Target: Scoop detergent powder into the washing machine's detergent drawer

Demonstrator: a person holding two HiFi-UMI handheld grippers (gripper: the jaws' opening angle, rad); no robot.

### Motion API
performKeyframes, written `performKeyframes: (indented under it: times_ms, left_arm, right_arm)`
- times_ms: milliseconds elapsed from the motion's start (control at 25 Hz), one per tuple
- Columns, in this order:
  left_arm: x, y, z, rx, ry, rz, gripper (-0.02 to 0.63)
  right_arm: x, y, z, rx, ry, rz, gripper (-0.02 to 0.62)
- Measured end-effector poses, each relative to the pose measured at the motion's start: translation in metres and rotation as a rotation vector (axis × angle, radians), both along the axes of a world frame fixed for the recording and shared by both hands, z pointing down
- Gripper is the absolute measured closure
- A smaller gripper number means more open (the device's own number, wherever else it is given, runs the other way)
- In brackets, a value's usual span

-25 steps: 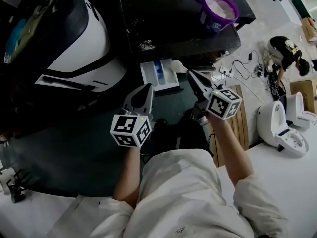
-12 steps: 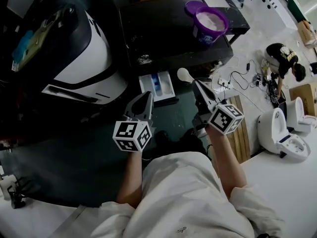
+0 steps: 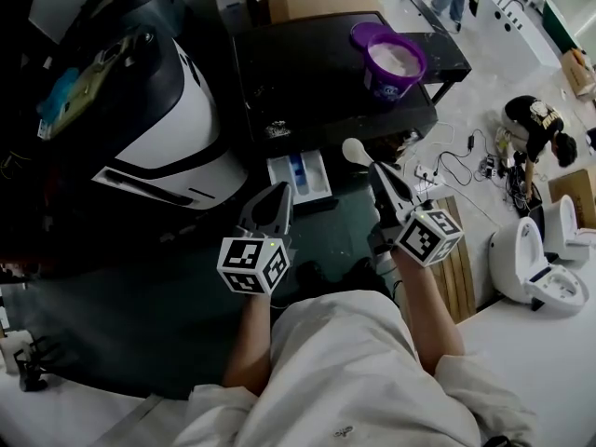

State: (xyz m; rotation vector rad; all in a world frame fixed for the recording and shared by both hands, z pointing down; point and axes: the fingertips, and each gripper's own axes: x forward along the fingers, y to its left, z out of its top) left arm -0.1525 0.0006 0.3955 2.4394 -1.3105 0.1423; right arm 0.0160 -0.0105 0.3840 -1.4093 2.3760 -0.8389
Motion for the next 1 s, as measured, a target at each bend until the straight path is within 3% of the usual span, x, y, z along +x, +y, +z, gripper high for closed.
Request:
performKeyframes:
  times_ms: [1000]
  left_arm:
    - [-0.005,0.009,-0.012,0.018,0.025,-0.01,0.594]
  right_arm:
    - [-0.018,0.012,-0.001,0.022,0.075,-0.042,0.586]
